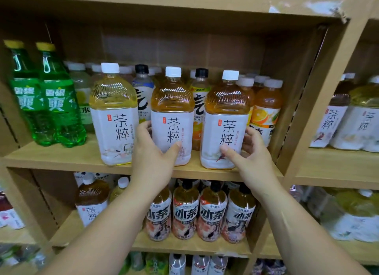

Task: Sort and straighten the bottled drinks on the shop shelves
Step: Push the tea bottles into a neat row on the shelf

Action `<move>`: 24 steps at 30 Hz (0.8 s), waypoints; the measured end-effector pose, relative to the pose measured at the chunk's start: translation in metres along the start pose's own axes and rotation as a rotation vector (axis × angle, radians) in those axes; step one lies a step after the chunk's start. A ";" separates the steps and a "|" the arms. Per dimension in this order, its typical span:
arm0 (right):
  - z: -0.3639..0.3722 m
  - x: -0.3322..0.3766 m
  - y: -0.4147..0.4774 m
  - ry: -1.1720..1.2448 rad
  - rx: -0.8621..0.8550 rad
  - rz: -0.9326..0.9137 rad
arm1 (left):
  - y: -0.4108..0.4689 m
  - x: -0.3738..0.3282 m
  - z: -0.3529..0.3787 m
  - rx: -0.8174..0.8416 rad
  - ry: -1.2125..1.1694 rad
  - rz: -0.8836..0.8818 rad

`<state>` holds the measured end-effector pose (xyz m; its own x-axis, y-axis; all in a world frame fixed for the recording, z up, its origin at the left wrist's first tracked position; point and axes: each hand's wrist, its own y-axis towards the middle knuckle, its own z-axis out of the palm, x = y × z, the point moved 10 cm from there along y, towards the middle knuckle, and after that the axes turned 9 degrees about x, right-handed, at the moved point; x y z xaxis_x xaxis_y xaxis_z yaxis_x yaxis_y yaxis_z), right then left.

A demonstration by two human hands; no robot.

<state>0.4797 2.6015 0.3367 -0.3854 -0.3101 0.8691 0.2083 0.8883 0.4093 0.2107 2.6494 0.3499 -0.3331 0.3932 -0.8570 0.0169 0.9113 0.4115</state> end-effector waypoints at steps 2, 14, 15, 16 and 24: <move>0.002 0.000 0.001 0.004 0.014 -0.006 | 0.001 0.001 0.000 0.003 0.030 0.012; 0.008 -0.002 0.006 0.089 0.102 -0.005 | 0.005 0.010 0.023 0.175 -0.199 0.023; 0.006 -0.001 0.006 0.101 0.097 -0.008 | 0.006 0.011 0.023 0.180 -0.224 0.026; 0.005 -0.001 0.006 0.108 0.092 -0.010 | 0.008 0.013 0.023 0.188 -0.241 0.030; 0.005 -0.003 0.002 0.091 0.117 0.040 | 0.002 0.017 0.021 0.219 -0.351 0.071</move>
<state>0.4770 2.6056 0.3331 -0.2946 -0.2985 0.9078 0.1136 0.9323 0.3434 0.2253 2.6604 0.3297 0.0166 0.4396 -0.8980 0.2407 0.8700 0.4304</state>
